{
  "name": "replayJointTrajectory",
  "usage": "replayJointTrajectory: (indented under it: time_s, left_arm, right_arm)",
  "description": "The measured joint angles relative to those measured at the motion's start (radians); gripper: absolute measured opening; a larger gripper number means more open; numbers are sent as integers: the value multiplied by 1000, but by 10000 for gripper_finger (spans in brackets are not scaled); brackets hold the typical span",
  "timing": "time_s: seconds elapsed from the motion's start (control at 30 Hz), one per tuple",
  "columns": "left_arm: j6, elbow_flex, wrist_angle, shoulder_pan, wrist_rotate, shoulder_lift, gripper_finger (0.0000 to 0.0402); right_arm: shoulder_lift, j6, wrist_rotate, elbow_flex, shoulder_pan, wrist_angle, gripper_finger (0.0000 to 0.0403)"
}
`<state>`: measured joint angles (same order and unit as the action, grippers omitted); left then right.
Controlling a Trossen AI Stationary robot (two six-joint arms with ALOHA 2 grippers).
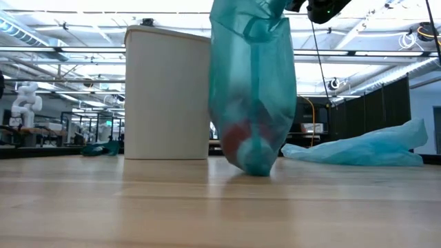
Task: Place trash/remove bag and relplace
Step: Close the blue trash bag
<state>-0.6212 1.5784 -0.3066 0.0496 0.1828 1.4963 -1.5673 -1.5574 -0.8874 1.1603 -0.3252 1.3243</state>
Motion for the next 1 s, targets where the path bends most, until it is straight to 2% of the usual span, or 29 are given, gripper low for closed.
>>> replayJointTrajectory:
  time_s: [0.33, 0.5, 0.67, 0.8, 1.0]
  left_arm:
    - [9, 0, 92, 23, -79, -5, 0]
    - [18, 2, 101, 28, -81, -12, 0]
    - [102, 2, 94, 52, -48, -12, 2]
    - [123, 0, 125, 65, -34, -12, 20]
    - [117, 0, 187, 76, -95, -59, 41]
  right_arm:
    - [1, -17, 17, 41, -1, 20, 171]
    - [1, -21, -8, 84, -1, 13, 171]
    - [1, -21, -17, 92, -3, -7, 171]
    - [1, -8, -5, 93, -5, -15, 171]
    - [3, -8, 6, 95, -10, -11, 171]
